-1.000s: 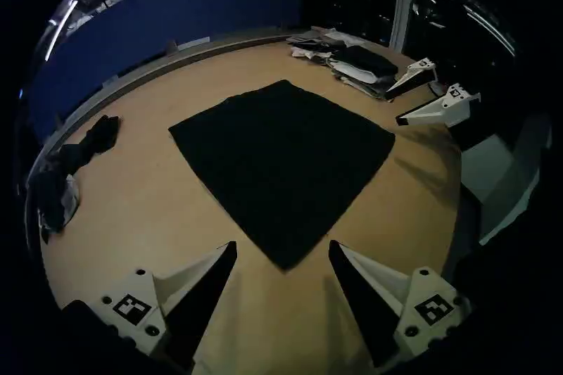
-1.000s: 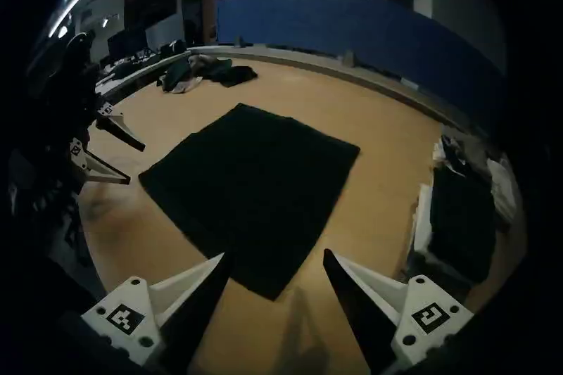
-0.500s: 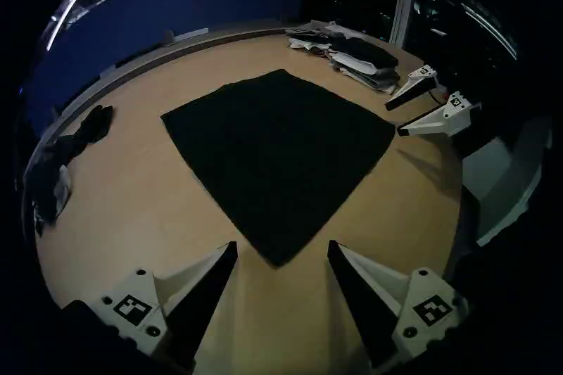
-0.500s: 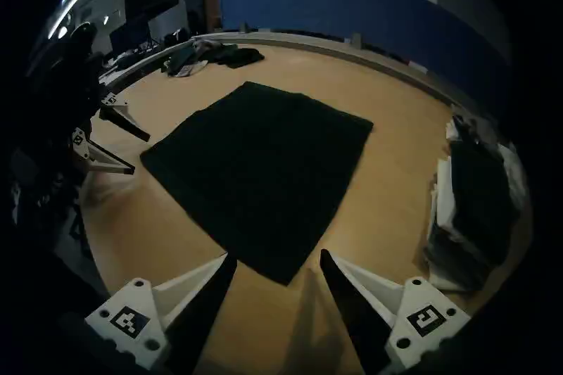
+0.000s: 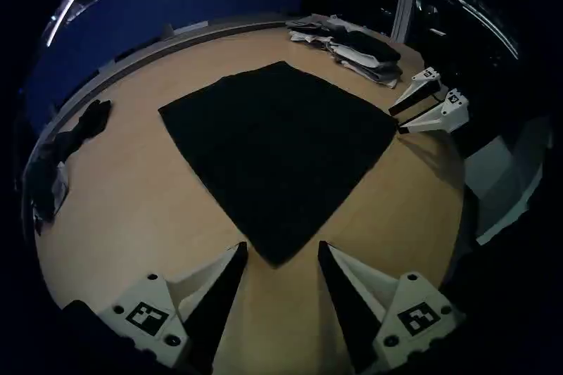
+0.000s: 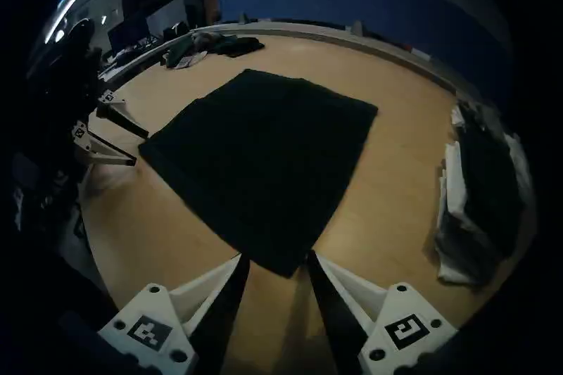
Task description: Fold towel
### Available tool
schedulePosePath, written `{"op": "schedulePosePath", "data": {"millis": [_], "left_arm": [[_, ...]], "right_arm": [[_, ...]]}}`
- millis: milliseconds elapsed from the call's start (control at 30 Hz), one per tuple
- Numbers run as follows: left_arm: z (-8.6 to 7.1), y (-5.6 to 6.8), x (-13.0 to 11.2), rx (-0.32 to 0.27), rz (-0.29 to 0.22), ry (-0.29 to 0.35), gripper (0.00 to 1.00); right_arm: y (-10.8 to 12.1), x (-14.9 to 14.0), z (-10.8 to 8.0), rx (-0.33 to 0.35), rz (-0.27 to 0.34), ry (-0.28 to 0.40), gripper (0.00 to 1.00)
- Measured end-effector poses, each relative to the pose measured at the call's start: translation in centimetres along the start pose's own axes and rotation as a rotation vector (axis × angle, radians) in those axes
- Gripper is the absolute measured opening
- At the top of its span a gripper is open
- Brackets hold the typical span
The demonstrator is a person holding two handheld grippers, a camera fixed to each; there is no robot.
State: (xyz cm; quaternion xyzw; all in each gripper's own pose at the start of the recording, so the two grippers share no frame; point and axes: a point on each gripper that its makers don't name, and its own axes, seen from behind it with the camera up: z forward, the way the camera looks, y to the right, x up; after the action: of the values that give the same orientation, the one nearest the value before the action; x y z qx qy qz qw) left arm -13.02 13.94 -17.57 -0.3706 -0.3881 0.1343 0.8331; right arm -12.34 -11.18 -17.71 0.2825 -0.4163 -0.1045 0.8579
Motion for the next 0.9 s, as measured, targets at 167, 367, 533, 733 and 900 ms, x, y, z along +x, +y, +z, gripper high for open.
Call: {"op": "schedulePosePath", "data": {"millis": [167,367,533,733,900], "left_arm": [[0.1,-0.5,-0.1,0.013,0.006,-0.009,0.57],[0.1,-1.0,-0.1,0.037,0.017,-0.012,0.44],[0.2,-1.2,-0.1,0.047,0.021,-0.015,0.38],[0.4,-1.4,-0.1,0.064,0.054,-0.019,0.27],[0.4,-1.2,0.0,0.069,0.063,-0.020,0.25]], "right_arm": [[0.1,-0.4,0.0,-0.005,-0.006,-0.013,0.52],[0.3,-0.4,-0.1,-0.023,-0.015,-0.013,0.43],[0.4,-0.4,-0.1,-0.020,-0.009,-0.016,0.43],[0.2,-0.4,-0.1,-0.018,-0.014,-0.019,0.34],[0.0,-0.5,0.0,-0.018,-0.017,-0.022,0.27]]}}
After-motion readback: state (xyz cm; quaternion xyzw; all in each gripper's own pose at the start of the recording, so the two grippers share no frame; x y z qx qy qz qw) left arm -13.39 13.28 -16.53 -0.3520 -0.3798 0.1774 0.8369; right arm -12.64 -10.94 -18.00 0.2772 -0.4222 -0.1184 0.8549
